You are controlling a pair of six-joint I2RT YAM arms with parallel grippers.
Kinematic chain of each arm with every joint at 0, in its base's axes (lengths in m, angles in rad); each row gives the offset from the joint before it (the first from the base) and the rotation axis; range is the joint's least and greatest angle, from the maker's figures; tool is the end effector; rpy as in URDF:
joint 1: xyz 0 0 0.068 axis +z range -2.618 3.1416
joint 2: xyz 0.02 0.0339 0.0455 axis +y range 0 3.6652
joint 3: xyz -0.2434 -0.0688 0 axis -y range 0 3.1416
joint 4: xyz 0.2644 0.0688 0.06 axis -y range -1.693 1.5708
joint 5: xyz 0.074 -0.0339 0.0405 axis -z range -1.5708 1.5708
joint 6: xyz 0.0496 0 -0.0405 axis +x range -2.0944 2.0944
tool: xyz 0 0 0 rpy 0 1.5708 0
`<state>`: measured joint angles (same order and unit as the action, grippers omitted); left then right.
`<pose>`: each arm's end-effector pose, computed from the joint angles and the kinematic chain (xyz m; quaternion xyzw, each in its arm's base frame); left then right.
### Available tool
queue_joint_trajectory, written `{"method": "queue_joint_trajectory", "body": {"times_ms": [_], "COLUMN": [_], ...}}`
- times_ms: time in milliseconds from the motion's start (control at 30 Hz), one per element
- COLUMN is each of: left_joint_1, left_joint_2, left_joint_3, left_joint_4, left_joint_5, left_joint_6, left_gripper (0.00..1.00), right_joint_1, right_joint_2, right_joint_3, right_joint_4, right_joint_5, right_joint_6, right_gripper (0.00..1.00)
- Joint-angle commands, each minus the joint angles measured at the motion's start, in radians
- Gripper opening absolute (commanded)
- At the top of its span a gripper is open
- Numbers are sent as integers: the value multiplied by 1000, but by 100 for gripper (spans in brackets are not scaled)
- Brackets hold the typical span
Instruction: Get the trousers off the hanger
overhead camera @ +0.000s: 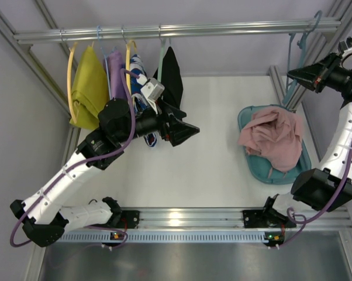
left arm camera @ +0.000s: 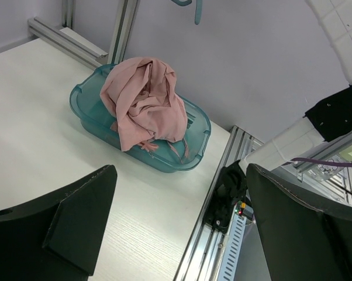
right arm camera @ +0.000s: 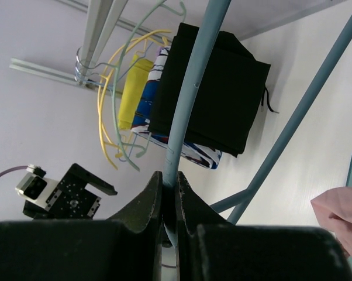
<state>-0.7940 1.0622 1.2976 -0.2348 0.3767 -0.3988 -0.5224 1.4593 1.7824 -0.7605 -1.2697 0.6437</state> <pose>0.1726 -0.2016 0.4462 0.2662 0.6549 -0.4998 0.5005 0.2879 -0.1111 0.4587 0.1082 0.7424 0.5256 0.4011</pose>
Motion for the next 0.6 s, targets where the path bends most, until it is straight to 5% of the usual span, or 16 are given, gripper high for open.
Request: {"method": "queue_joint_trajectory", "body": {"times_ms": [0,567], "left_joint_1": [6,9], "left_joint_2": [-19,-15], "left_joint_3": [-3,-6], "left_joint_4": [51,55], "left_joint_5": [14,14], "left_joint_6": [-18,-35], "left_gripper": [99,98], "right_joint_1": [-24,-27], "right_joint_2": [-57,73], "right_joint_3": [14,9], "right_joint_4": [113,101], "right_joint_5": [-25,-11], "right_joint_6": [63,201], "right_gripper": [0,0]}}
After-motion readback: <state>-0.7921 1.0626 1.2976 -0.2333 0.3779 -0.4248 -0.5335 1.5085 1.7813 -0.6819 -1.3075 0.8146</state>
